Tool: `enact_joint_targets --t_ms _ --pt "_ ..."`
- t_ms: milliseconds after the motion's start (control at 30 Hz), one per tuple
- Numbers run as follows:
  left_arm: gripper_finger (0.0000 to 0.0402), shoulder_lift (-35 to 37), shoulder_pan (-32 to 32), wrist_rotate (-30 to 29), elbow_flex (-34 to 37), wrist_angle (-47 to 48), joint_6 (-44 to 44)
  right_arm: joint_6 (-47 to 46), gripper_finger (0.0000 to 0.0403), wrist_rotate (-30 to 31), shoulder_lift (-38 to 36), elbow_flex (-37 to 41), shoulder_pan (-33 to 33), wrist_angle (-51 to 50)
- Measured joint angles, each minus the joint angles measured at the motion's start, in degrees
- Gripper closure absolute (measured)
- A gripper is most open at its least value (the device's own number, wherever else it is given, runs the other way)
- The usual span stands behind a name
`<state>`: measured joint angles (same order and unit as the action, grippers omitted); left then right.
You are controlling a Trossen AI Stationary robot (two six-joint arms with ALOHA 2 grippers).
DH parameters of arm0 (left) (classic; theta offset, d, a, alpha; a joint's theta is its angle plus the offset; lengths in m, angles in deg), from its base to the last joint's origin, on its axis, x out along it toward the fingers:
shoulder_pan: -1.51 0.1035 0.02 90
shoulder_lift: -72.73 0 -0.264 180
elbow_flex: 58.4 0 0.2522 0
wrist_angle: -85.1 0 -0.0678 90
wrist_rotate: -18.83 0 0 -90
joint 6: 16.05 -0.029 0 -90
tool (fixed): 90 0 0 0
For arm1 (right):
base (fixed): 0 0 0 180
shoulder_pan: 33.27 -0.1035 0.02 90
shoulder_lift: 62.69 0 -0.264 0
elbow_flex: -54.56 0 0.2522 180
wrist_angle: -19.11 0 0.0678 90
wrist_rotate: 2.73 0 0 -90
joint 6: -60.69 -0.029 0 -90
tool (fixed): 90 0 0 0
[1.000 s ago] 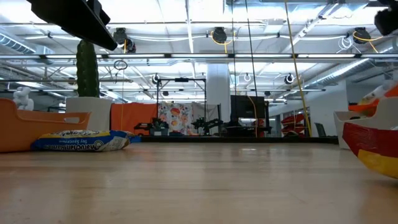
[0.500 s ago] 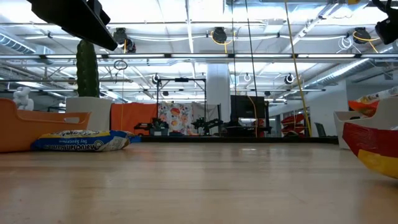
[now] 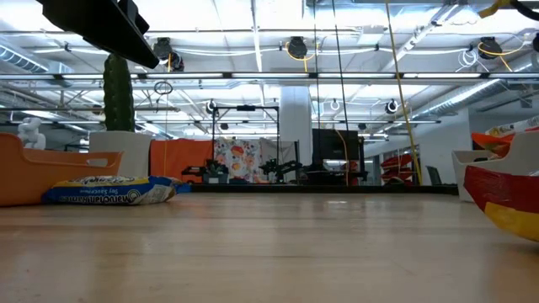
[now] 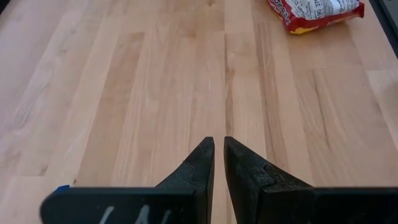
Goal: Sort Maruchan noodles
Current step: Put the orange noodle pack into the white bin
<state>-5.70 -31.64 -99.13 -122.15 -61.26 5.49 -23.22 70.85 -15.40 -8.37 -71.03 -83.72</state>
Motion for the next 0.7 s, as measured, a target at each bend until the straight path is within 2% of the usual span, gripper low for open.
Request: enact_joint_targets --t_ms 100,267,433,567,700 --pt "0.036 0.0 -0.26 -0.01 0.0 0.02 -0.07 0.2 0.0349 1.47 0.02 0.0 -0.43 3.81" --pt "0.036 0.0 -0.41 0.02 0.0 0.02 -0.46 1.21 0.0348 8.67 0.76 0.0 -0.6 6.16" --pt "0.036 0.0 -0.37 0.02 0.0 0.04 -0.47 0.07 0.0348 10.29 2.7 1.88 -0.6 3.09" --pt "0.036 0.0 -0.39 0.02 0.0 0.04 -0.48 -0.07 0.0348 10.43 3.9 6.1 -0.6 4.7" --pt "0.036 0.0 -0.37 0.02 0.0 0.02 -0.49 -2.15 0.0348 13.29 5.82 5.4 -0.6 4.44"
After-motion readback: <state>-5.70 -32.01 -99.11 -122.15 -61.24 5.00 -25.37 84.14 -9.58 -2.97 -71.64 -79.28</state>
